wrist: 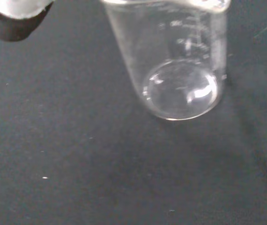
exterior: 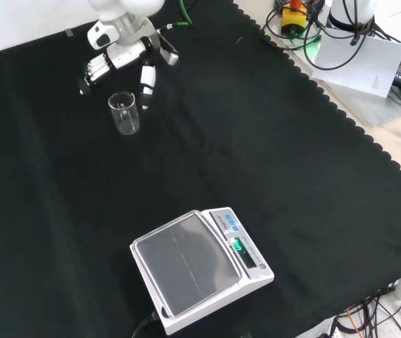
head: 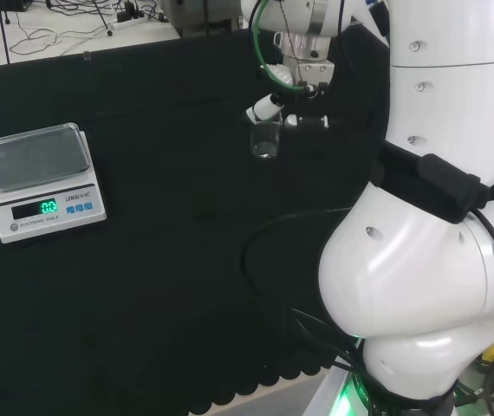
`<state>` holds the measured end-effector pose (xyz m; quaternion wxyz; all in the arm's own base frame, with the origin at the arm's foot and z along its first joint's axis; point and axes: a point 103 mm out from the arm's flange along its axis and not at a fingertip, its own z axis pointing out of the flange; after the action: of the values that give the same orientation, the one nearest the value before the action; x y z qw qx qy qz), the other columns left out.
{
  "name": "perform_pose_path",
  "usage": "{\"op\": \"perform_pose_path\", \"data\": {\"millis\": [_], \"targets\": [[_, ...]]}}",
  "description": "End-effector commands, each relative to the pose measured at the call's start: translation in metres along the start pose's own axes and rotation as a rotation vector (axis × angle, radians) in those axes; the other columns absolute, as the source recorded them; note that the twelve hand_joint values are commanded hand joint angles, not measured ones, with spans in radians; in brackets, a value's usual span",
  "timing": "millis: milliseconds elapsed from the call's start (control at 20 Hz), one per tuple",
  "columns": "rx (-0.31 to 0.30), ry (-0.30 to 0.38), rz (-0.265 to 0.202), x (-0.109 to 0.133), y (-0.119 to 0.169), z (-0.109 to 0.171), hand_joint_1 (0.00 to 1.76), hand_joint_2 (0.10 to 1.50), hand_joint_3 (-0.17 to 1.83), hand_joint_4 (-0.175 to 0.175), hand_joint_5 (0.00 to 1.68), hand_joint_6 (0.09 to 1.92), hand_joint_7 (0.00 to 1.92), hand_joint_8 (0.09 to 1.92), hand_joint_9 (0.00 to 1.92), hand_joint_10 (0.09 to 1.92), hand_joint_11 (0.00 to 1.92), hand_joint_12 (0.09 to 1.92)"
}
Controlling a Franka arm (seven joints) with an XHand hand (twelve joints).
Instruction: Pick up the beaker.
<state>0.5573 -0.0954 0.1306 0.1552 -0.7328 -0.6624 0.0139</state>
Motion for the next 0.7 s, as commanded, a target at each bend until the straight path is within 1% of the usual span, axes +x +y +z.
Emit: {"op": "perform_pose_path", "data": {"millis": [50, 300, 550, 600, 700], "targets": [[0.032, -0.006, 0.003, 0.001, 0.004, 0.015, 0.62, 0.70, 0.26, 0.049, 0.03, 0.09, 0.00, 0.51, 0.00, 0.83, 0.00, 0.84], [0.073, -0.029, 0.021, -0.010, 0.014, 0.026, 0.62, 0.71, 0.25, 0.053, 0.03, 0.09, 0.00, 0.51, 0.00, 0.83, 0.00, 0.84], [0.093, -0.017, 0.050, -0.025, 0.021, 0.036, 0.62, 0.71, 0.25, 0.054, 0.03, 0.09, 0.00, 0.50, 0.00, 0.83, 0.00, 0.84], [0.098, -0.023, 0.046, -0.028, 0.022, 0.037, 0.62, 0.71, 0.25, 0.055, 0.03, 0.09, 0.00, 0.50, 0.00, 0.83, 0.00, 0.84], [0.107, -0.019, 0.053, -0.031, 0.025, 0.040, 0.61, 0.71, 0.25, 0.055, 0.03, 0.09, 0.00, 0.50, 0.00, 0.83, 0.00, 0.84]]}}
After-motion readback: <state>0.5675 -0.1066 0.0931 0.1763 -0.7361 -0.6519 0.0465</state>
